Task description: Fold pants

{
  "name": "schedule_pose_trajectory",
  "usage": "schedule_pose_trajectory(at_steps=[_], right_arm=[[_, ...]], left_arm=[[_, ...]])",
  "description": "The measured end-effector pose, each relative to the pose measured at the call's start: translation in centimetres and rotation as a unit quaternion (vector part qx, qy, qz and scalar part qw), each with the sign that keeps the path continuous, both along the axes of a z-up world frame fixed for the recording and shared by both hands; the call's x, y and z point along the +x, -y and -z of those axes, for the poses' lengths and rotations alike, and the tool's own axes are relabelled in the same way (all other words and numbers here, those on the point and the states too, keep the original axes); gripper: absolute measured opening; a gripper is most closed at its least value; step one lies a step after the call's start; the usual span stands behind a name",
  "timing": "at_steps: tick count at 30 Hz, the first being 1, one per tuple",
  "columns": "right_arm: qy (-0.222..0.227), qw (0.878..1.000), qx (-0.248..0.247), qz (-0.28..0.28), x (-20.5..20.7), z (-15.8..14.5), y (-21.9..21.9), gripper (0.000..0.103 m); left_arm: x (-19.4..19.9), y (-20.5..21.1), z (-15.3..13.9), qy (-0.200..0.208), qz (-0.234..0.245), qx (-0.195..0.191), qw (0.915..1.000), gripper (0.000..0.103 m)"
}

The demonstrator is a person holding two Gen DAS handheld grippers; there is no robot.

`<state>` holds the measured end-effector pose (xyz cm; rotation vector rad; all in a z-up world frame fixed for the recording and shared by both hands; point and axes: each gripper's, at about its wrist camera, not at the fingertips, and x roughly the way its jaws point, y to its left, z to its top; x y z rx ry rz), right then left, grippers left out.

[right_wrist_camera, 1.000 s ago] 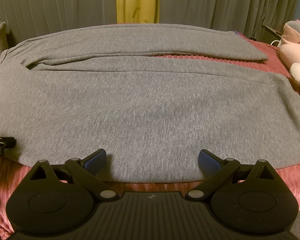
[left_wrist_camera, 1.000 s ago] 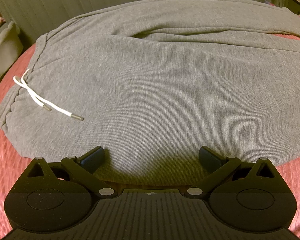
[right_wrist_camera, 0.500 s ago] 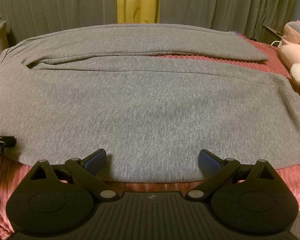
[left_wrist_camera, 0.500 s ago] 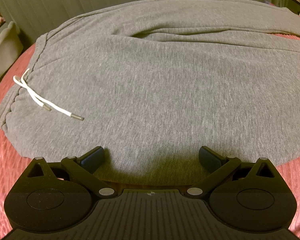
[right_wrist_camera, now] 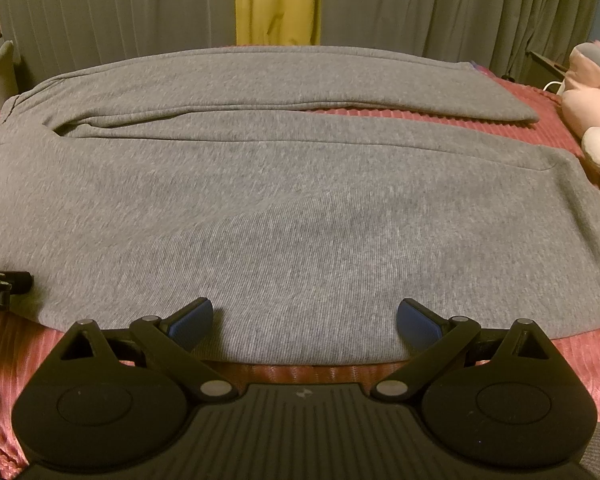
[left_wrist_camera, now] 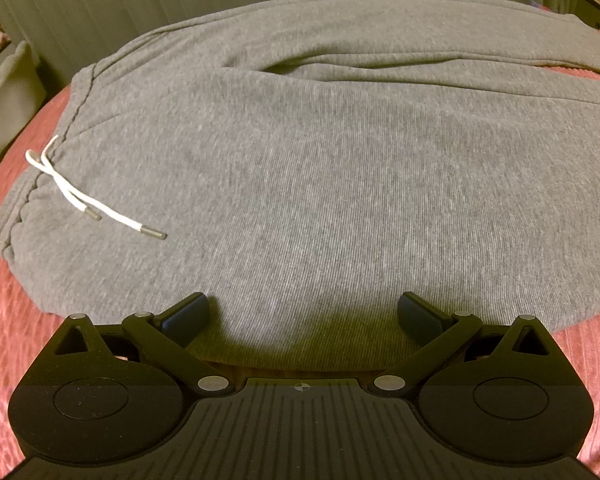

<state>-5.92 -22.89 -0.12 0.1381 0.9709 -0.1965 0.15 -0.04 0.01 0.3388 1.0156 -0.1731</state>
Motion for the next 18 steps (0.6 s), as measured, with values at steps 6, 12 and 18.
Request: schedule_pose_trajectory(at_steps=[6, 12, 18], right_arm=[[0.001, 1.0, 0.002, 0.001, 0.0, 0.1, 0.0, 0.099], [0.004, 1.0, 0.008, 0.001, -0.1, 0.0, 0.1, 0.099], [0.024, 0.999, 0.025, 0.021, -0.6, -0.5, 1.0, 0.099]], left_arm=[[0.0, 0.0, 0.0, 0.0, 0.0, 0.0, 1.0, 0.103], [-0.1, 0.0, 0.0, -0.001, -0.002, -0.001, 1.0, 0.103], [-0.2, 0.1, 0.0, 0.0, -0.002, 0.002, 1.0, 0.103]])
